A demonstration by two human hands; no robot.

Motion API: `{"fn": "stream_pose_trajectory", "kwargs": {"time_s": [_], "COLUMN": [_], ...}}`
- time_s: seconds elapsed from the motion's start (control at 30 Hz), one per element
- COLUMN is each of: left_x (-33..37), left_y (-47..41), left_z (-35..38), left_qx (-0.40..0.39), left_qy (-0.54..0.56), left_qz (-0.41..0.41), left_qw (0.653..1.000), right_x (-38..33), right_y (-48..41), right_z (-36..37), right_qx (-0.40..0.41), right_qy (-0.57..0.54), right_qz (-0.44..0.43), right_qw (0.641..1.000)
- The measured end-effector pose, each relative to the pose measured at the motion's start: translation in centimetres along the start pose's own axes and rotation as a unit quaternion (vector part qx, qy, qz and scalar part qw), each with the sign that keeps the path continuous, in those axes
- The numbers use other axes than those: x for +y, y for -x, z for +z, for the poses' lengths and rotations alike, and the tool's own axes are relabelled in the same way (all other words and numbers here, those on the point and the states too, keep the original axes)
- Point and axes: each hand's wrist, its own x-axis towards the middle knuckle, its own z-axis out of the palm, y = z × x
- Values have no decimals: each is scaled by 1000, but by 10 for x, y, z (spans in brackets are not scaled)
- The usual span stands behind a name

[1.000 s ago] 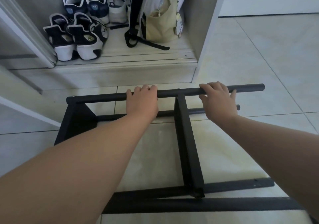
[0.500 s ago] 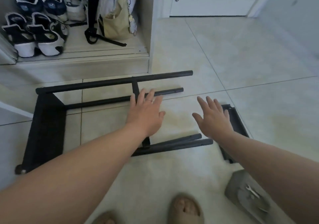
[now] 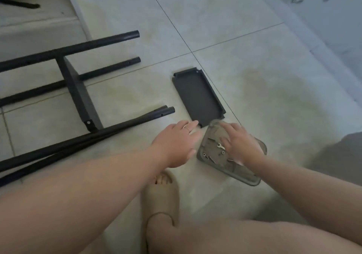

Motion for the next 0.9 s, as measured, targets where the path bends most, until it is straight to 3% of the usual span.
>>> {"fn": "stream_pose_trajectory", "kwargs": {"time_s": [0.17, 0.37, 0.9], "left_x": [24, 25, 26], "left_y": [-23, -32, -35], "left_z": [36, 57, 63], "left_qx": [-80, -83, -43], "left_qy": [67, 58, 72], "left_qz": [-10, -9, -23], "left_qw": [994, 995, 996], "right_x": [49, 76, 48], "right_y": [6, -16, -42], "right_z": [51, 88, 124], "right_qx": [-91, -132, -95], "right_qy": [-20, -28, 5], "right_qz": [32, 79, -20], "right_qw": [995, 988, 995]}}
